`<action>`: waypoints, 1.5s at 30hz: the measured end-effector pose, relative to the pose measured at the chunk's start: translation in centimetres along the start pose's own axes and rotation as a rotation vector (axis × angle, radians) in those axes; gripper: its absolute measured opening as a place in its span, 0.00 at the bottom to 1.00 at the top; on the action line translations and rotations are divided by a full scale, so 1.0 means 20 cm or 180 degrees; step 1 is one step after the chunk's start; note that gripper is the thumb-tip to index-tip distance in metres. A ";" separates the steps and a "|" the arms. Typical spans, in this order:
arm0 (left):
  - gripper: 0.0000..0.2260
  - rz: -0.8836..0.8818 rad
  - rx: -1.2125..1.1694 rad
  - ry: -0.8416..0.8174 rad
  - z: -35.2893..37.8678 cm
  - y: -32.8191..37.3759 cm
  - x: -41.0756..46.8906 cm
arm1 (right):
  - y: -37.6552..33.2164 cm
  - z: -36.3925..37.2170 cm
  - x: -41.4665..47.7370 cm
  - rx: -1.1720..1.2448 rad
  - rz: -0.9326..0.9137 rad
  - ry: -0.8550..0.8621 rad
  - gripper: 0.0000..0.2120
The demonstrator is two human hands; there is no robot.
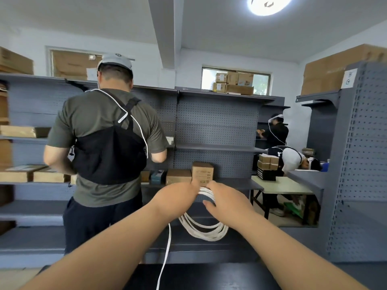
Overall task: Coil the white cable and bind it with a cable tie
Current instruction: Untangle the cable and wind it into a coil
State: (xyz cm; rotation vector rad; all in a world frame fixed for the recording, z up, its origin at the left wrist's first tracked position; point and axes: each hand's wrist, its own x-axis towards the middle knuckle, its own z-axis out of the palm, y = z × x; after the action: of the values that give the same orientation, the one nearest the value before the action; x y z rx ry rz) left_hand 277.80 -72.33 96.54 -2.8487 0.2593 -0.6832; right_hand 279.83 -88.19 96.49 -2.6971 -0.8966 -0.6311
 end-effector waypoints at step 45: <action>0.08 -0.0636 -0.1013 0.0262 0.09 0.05 -0.18 | 0.00 0.14 -0.06 -0.0002 0.0131 0.0024 0.03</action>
State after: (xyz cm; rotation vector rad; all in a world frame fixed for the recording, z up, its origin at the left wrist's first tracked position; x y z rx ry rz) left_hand 275.29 -72.14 93.21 -3.1848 0.1032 -0.8696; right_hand 279.96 -87.88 93.57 -2.7045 -0.8370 -0.6323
